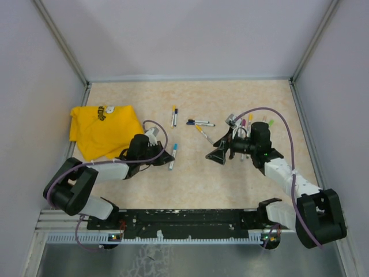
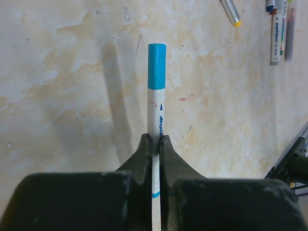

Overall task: Open the pen caps
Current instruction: Pick up the pen from the center of the board.

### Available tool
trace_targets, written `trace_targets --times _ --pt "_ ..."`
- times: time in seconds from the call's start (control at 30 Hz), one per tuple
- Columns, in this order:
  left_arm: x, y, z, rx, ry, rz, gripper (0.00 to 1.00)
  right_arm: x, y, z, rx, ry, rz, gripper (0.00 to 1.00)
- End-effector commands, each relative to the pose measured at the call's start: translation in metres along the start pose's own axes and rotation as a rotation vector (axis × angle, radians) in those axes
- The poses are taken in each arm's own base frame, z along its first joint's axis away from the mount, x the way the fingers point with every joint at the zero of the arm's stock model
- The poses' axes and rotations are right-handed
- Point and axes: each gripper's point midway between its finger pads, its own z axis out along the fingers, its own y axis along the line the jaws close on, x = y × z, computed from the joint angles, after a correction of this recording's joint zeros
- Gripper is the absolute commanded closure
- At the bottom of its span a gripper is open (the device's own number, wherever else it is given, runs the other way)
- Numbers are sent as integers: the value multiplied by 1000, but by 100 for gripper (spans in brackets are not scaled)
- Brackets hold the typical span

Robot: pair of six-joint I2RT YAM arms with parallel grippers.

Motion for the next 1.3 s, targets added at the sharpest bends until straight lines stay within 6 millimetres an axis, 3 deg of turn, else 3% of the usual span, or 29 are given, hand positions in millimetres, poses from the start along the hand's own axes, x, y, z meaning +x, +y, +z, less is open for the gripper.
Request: trace_targets --times 0.0,0.53,1.27 --pt "-8 -27 -2 107 -53 -6 100 -9 1 4 -10 -30 -36 9" --pt "-3 -58 1 236 -104 -56 100 -5 -6 10 3 -34 31 9" --pt "2 -84 7 347 -149 -116 100 7 -11 18 5 -28 110 9"
